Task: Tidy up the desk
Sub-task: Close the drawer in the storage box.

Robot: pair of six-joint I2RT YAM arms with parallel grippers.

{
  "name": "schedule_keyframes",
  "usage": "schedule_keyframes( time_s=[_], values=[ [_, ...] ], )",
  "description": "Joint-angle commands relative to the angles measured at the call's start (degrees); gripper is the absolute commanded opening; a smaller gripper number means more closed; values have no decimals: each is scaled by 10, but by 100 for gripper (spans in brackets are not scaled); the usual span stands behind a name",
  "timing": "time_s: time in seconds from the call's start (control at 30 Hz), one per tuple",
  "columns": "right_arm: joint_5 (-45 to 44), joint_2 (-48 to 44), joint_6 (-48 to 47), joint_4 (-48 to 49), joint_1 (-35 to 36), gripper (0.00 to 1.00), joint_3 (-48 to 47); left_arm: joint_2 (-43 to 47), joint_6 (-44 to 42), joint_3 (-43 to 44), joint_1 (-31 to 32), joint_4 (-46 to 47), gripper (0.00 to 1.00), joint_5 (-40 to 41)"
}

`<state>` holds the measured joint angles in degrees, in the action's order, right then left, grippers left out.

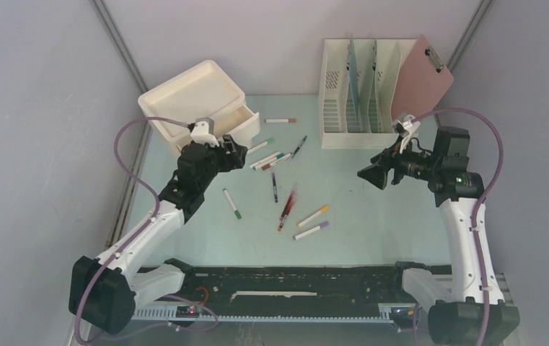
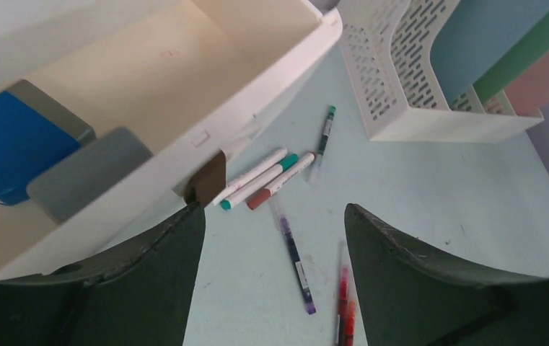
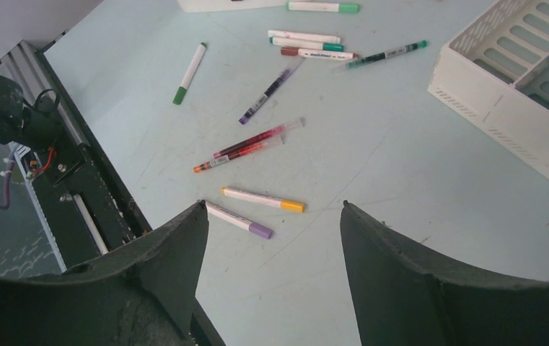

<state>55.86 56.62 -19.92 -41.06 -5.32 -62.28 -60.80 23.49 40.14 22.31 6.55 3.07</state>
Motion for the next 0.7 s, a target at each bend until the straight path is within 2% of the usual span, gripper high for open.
schedule_keyframes(
  time_s=[0.0,0.2,0.5,0.67],
  values=[
    [-34,7,27,24,6,75,1,-6,-21,46,-3,-15,76,71],
    [-25,-10,38,57,6,75,23,-17,-20,59,-3,-27,65,124],
    [-20,-10,32,53,8,75,22,-68,-27,114,-3,-79,33,191],
    [-16,-11,27,51,8,75,23,-85,-36,133,-3,-78,26,256]
  ],
)
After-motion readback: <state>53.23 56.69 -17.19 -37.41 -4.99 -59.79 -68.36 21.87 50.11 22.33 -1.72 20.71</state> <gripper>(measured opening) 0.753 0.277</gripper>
